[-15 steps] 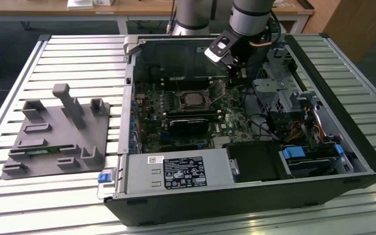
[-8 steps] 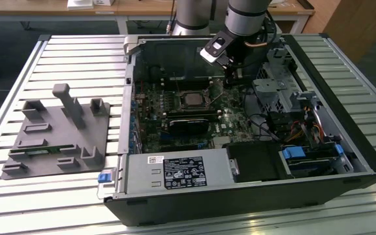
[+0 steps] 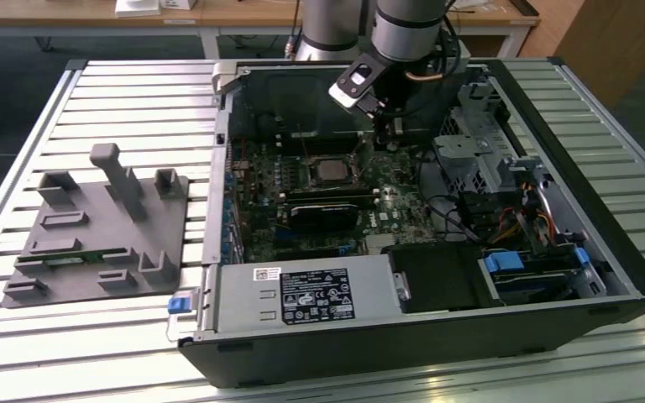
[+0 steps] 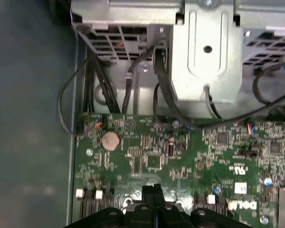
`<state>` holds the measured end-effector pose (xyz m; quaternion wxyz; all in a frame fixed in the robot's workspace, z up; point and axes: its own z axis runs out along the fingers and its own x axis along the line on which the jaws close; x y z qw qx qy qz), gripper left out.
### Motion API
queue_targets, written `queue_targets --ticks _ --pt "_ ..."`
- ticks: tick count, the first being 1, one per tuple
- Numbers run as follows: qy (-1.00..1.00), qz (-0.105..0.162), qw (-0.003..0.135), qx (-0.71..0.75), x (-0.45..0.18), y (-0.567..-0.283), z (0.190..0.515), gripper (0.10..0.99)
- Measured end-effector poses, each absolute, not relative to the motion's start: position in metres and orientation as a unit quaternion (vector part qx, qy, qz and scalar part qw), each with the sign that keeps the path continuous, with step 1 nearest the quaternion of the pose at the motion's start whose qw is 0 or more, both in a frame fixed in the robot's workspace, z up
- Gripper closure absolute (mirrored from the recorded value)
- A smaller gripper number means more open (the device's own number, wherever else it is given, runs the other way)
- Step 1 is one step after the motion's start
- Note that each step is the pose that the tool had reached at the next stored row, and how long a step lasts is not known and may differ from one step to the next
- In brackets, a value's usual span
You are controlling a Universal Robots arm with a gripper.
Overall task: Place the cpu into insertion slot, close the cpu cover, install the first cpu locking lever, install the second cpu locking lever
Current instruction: 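Close the cpu cover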
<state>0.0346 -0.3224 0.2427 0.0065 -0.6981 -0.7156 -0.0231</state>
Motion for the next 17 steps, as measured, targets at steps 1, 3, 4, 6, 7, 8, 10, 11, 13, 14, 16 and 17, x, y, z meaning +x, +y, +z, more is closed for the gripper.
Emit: queue_targets --ticks 1,3,4,6,7,8,10,11,13,14,16,17 --pt "-0.716 -0.023 0.006 -0.698 0.032 -0.322 0.243 0.980" --pt "-0.716 -0.023 0.006 -0.698 0.027 -0.322 0.243 0.980" --pt "-0.716 -0.023 0.006 -0.698 0.024 -0.322 0.243 0.980" --pt "-0.716 -0.023 0.006 -0.698 0.020 -0.322 0.243 0.980" --pt "-0.716 -0.023 0.006 -0.698 0.018 -0.322 0.243 0.980" --pt "-0.716 -0.023 0.006 -0.698 0.016 -0.322 0.242 0.980" --pt "-0.716 -0.023 0.006 -0.698 0.012 -0.322 0.242 0.980" --pt "-0.716 -0.023 0.006 -0.698 0.010 -0.322 0.242 0.980" --pt "-0.716 -0.023 0.006 -0.698 0.007 -0.322 0.242 0.980" --pt "-0.716 -0.023 0.006 -0.698 0.006 -0.322 0.241 0.980" --pt "-0.716 -0.023 0.006 -0.698 0.005 -0.322 0.240 0.980" --pt "-0.716 -0.023 0.006 -0.698 0.005 -0.323 0.239 0.980"
